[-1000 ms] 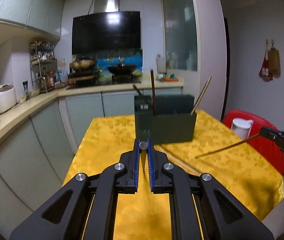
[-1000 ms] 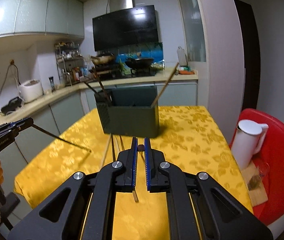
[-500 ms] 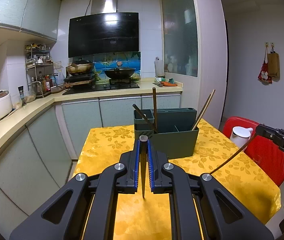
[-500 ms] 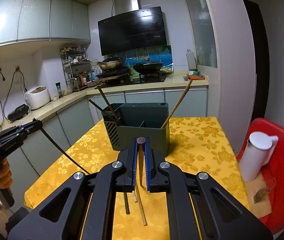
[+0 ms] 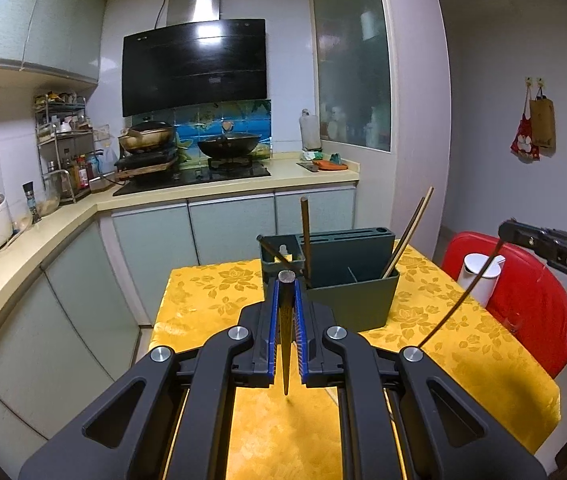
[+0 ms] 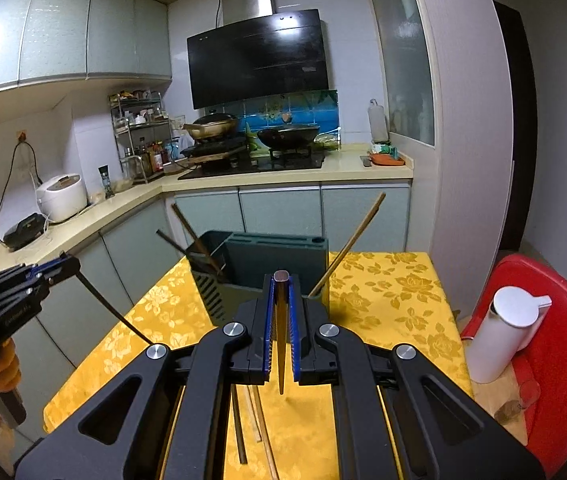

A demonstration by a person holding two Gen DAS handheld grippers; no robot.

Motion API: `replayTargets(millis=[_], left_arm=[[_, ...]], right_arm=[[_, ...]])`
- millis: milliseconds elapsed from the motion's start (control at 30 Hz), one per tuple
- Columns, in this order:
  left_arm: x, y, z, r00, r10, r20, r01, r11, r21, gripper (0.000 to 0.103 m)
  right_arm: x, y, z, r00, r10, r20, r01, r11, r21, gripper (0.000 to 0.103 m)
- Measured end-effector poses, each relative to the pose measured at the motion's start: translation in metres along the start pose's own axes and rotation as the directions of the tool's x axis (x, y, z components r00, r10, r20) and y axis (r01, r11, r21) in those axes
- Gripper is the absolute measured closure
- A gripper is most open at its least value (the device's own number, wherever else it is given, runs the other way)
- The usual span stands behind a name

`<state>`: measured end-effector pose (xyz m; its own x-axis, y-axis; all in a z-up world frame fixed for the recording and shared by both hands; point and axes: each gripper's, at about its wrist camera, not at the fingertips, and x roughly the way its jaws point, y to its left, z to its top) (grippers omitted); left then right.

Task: Organize utensils
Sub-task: 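Lift both held chopsticks and carry them over the green holder, then lower both chopsticks into the holder slots and open both grippers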

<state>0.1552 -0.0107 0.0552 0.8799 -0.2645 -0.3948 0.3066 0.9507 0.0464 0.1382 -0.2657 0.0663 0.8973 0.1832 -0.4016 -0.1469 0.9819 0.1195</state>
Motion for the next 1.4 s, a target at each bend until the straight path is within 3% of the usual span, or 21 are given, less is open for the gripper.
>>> replayTargets(millis=[333, 567, 833, 1167, 1400], left_arm=[[0.017, 0.001, 0.039, 0.995, -0.096, -0.02, 0.095, 0.995, -0.03, 0.096], [0.022, -0.009, 0.091, 0.99, -0.142, 0.018, 0.142, 0.99, -0.02, 0.096], [0.047, -0.034, 0.134, 0.989, -0.123, 0.079, 0.121, 0.992, 0.028, 0.096], [0.125, -0.04, 0.119, 0.996, -0.083, -0.023, 0.083, 0.996, 0.022, 0.096], [0.149, -0.035, 0.097, 0.993, -0.078, -0.092, 0.08, 0.997, 0.011, 0.096]], right_arm=[[0.015, -0.011, 0.046, 1.0, 0.006, 0.016, -0.007, 1.0, 0.028, 0.096], [0.021, -0.017, 0.087, 0.998, -0.001, 0.061, -0.001, 1.0, 0.03, 0.096], [0.044, -0.019, 0.115, 0.997, -0.009, 0.072, 0.007, 1.0, 0.027, 0.096], [0.093, -0.018, 0.1, 0.999, -0.016, -0.051, 0.016, 1.0, 0.003, 0.096], [0.122, -0.018, 0.094, 0.993, -0.007, -0.115, 0.008, 1.0, 0.011, 0.095]])
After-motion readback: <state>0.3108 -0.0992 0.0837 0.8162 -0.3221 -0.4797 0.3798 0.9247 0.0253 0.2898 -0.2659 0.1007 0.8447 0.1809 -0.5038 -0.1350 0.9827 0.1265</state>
